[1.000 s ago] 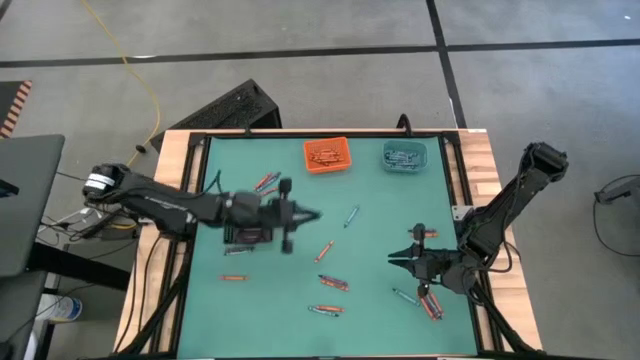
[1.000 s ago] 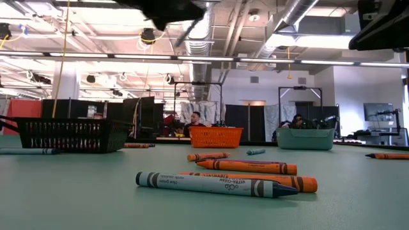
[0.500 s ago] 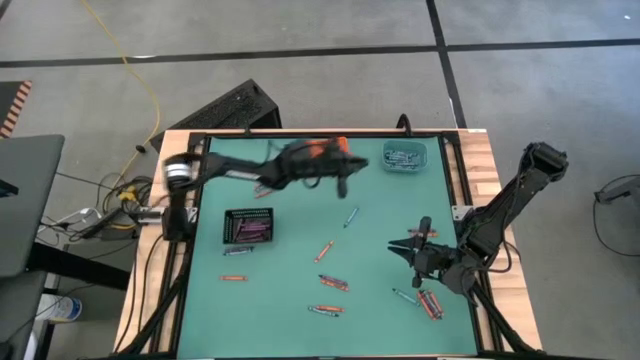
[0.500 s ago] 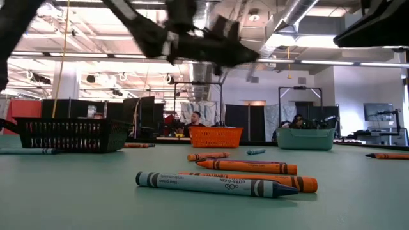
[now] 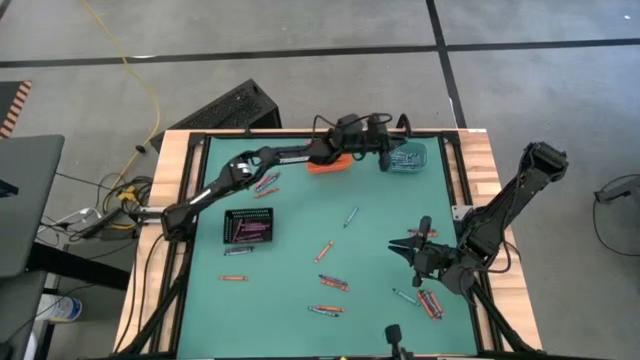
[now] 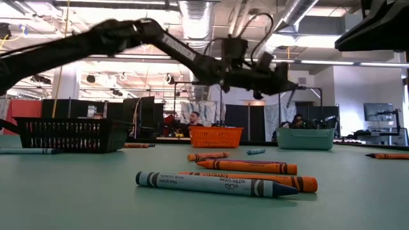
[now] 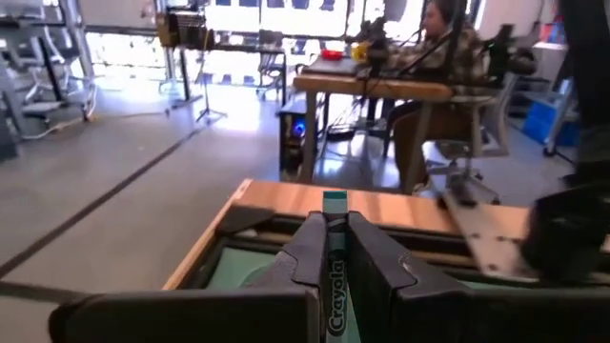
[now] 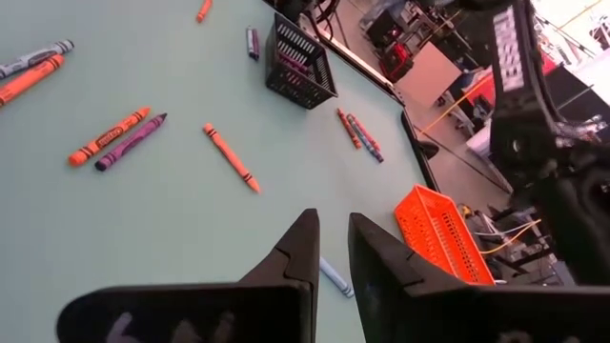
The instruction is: Sort crayons
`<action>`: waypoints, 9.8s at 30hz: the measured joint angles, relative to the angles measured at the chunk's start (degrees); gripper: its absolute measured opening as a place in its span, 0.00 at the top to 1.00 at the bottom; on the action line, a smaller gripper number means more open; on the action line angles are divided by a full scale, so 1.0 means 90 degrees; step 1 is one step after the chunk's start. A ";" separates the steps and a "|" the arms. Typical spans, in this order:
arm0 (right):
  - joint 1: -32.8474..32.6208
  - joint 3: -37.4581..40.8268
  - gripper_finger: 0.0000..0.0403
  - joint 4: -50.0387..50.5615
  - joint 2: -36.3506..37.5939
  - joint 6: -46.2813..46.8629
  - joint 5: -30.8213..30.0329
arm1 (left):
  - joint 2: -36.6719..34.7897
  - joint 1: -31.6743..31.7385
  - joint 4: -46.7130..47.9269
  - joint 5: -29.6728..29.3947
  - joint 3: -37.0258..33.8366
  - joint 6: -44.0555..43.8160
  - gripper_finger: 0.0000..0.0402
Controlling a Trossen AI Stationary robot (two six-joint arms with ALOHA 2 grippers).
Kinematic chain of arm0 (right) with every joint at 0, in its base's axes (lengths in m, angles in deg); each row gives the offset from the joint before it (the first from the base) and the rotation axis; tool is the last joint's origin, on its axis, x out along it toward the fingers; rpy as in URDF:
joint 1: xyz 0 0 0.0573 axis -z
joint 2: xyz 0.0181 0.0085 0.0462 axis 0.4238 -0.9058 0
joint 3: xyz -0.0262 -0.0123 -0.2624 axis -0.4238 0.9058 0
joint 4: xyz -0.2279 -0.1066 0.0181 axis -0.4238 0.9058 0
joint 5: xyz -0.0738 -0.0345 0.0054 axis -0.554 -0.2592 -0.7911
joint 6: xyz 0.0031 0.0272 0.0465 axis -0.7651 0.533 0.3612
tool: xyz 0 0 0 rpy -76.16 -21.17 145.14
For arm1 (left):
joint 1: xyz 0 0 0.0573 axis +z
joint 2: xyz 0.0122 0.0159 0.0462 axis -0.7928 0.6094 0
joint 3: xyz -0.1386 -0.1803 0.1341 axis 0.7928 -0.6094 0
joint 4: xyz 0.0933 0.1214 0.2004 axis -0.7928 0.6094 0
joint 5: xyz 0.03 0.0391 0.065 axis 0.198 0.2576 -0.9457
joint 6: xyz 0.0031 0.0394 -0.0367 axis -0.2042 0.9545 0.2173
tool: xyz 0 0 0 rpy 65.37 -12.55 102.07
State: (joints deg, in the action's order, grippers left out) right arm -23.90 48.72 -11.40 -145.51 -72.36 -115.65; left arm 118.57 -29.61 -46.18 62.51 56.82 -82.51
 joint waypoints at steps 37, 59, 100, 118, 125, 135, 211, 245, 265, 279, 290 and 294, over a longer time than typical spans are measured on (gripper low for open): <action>0.0000 0.0000 0.84 0.0070 0.0000 0.0005 0.0026 | 0.0576 0.0106 0.0882 0.0448 0.0964 -0.0622 0.70; 0.0000 0.0002 0.84 0.0155 0.0000 0.0219 0.0058 | -0.2907 0.0035 0.8669 -0.0204 0.0976 0.0582 0.71; 0.0000 0.0002 0.84 -0.0012 -0.0002 0.0408 0.0385 | -0.3632 -0.3852 0.6947 -0.3334 -0.4477 -0.3508 0.71; 0.0000 0.0002 0.84 -0.0003 -0.0002 0.0384 0.0385 | -0.3634 -0.4851 0.4977 -0.2310 -0.4884 -0.0262 0.78; 0.0000 0.0002 0.84 -0.0013 0.0000 0.0386 0.0385 | -0.3634 -0.4926 0.4979 -0.2373 -0.4886 -0.0165 0.80; 0.0000 0.0000 0.84 -0.0020 0.0000 0.0386 0.0385 | -0.3277 -0.4887 0.4909 -0.2650 -0.4904 -0.0113 0.80; 0.0000 0.0002 0.84 0.0066 0.0000 0.0448 0.0385 | -0.4145 0.0753 0.5084 -0.1465 -0.4565 0.2921 0.98; 0.0002 0.0002 0.84 0.0013 0.0000 0.0472 0.0383 | -0.4016 0.0319 0.9525 -0.3076 -0.1680 0.2511 0.69; 0.1094 0.0000 0.84 -0.0132 -0.0021 0.1269 0.1079 | -0.9164 -0.0904 0.9334 -0.3409 -0.5432 0.0318 0.79; 0.2423 -0.1442 0.84 0.1453 0.0165 0.1959 0.3979 | -1.2381 -0.2599 0.1718 -0.2451 -1.1136 0.0649 0.80; 0.3450 -0.2705 0.84 0.6058 0.0067 0.4037 0.7053 | -1.2447 -0.2888 -0.1686 -0.2305 -1.3381 0.1001 0.80; 0.3118 -0.2506 0.84 0.6035 0.0063 0.6041 0.8090 | -1.2445 -0.2925 -0.1740 -0.2358 -1.3657 0.1175 0.80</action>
State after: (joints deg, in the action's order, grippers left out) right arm 4.17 26.16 42.92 -144.95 -17.99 -42.83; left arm 6.57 -55.94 -61.84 41.30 -66.09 -71.94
